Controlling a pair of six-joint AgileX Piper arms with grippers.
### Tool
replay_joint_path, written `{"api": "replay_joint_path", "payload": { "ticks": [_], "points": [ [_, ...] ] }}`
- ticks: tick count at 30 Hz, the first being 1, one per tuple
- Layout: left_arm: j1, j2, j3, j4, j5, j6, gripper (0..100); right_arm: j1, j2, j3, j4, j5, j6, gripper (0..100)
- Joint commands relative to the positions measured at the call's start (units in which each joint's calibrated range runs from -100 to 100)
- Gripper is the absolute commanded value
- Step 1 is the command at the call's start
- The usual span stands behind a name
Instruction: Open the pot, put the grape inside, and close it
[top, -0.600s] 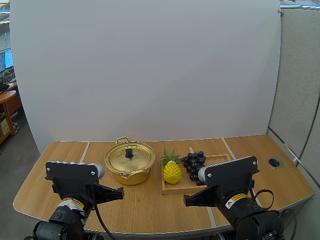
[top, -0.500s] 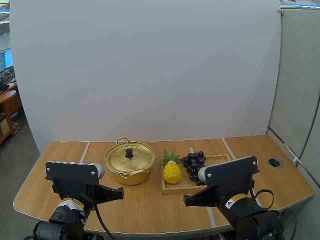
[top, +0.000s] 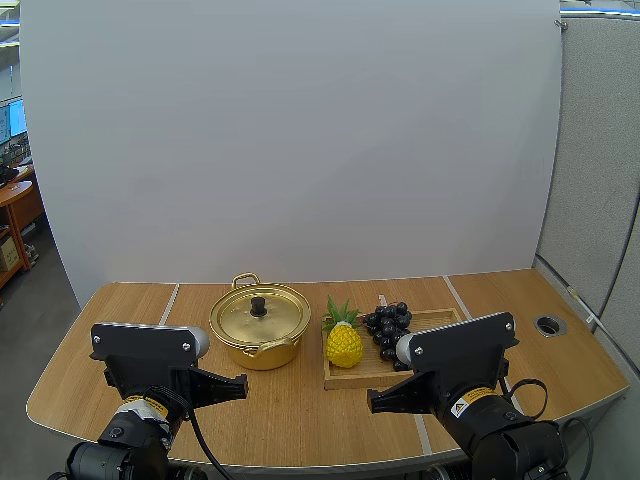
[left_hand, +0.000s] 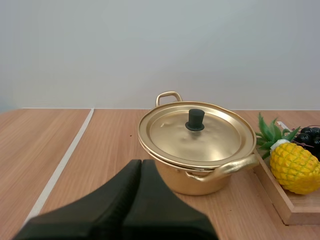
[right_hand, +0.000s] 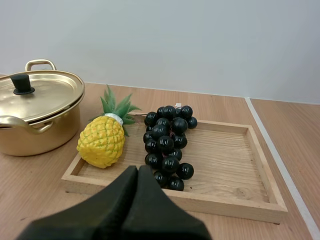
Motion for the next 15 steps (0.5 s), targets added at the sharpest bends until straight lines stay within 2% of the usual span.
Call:
{"api": "replay_joint_path", "payload": {
  "ticks": [1,6,15],
  "points": [
    [-0.14,-0.3,0.1,-0.1,-0.9,-0.3,0,-0.2,-0.4,0.1,0.3,0.0,-0.1,0],
    [-0.14,-0.3,-4.4,-0.1,-0.5,-0.3,0,-0.2,-0.4,-0.5,0.3,0.0,-0.1,0],
    [-0.14,-0.3,-21.1,0.8,-0.5,-0.2,0,-0.2,-0.4,-17.1,0.3,5.0,-0.1,0]
  ]
}}
